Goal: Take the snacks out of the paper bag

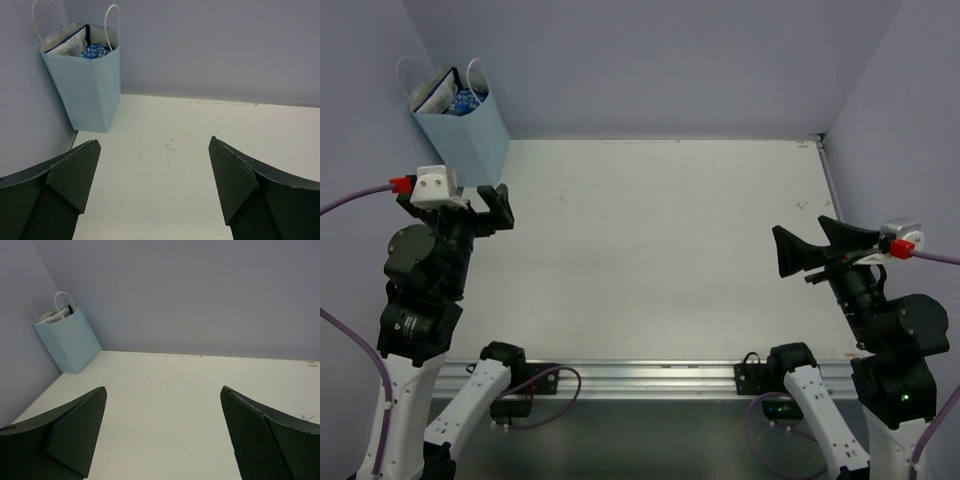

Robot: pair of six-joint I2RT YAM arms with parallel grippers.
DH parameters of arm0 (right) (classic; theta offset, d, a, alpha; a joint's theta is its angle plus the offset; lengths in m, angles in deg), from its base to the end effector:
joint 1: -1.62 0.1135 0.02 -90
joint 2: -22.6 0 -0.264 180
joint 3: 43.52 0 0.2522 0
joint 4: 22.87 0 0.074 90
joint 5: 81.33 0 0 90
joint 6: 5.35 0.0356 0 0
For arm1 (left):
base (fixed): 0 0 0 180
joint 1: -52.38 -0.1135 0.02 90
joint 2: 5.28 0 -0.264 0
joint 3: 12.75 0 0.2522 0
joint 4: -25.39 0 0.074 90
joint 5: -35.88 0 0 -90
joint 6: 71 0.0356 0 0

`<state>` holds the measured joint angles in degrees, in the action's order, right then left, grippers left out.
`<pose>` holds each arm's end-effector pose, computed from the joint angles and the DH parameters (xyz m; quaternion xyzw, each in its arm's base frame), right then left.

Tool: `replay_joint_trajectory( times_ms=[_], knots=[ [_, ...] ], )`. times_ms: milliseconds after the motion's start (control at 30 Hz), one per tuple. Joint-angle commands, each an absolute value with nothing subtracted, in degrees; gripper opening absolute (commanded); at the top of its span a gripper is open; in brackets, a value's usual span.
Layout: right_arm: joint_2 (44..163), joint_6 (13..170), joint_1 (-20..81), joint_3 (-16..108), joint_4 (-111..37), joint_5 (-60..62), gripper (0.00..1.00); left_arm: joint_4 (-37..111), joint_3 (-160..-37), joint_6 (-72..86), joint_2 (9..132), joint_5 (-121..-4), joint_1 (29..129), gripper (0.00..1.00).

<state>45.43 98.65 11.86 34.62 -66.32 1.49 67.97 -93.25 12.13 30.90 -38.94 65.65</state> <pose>0.0260 0.0092 0.4458 -0.0280 0.6303 0.2013 0.7493 0.0952 -0.0129 0.4488 -0.0561 0.6944 -0.0339 0.7166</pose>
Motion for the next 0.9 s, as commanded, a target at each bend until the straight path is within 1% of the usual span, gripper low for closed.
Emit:
replay_joint_trajectory(
  times_ms=[0,100,167,267,300,333,467,567,633,700,767,867],
  knots=[
    [45.5,101.0,12.3,33.5,-65.5,-0.7,0.99,67.9,-93.1,11.6,32.4,-39.5,66.1,1.00],
    [45.5,102.4,12.3,31.8,-65.3,-4.1,0.99,69.5,-94.1,10.9,35.9,-39.4,66.1,1.00],
    [45.9,102.3,12.3,30.0,-64.4,-10.0,0.99,69.6,-94.9,10.8,40.9,-39.8,66.1,1.00],
    [46.8,103.7,12.3,28.2,-64.1,-12.7,0.99,67.5,-97.4,11.4,48.8,-39.5,65.7,1.00],
    [46.9,104.2,12.3,27.9,-64.1,-12.9,0.99,66.3,-99.5,11.4,50.9,-39.4,64.8,1.00],
    [47.2,104.4,12.3,27.5,-64.2,-13.7,0.99,65.5,-100.7,11.2,55.6,-39.1,63.6,1.00],
    [47.5,104.0,12.2,25.7,-64.0,-19.4,0.99,59.7,-105.7,10.3,66.2,-39.1,57.3,1.00],
    [46.9,104.2,12.3,23.6,-63.1,-21.0,0.99,57.7,-111.8,13.2,75.4,-37.1,53.9,1.00],
    [46.9,104.4,12.3,22.6,-62.6,-22.8,0.99,57.0,-117.4,18.0,81.2,-35.8,52.4,0.99],
    [47.1,104.7,12.8,21.4,-61.9,-25.3,0.99,54.0,-120.9,23.5,84.1,-34.6,49.8,0.99],
    [48.1,104.6,13.0,20.5,-62.1,-27.4,0.99,51.2,-122.0,27.6,87.3,-37.0,48.5,0.99],
    [50.3,105.0,13.4,19.8,-62.7,-29.6,0.99,48.0,-124.8,29.3,91.7,-40.0,46.1,0.99]
  ],
)
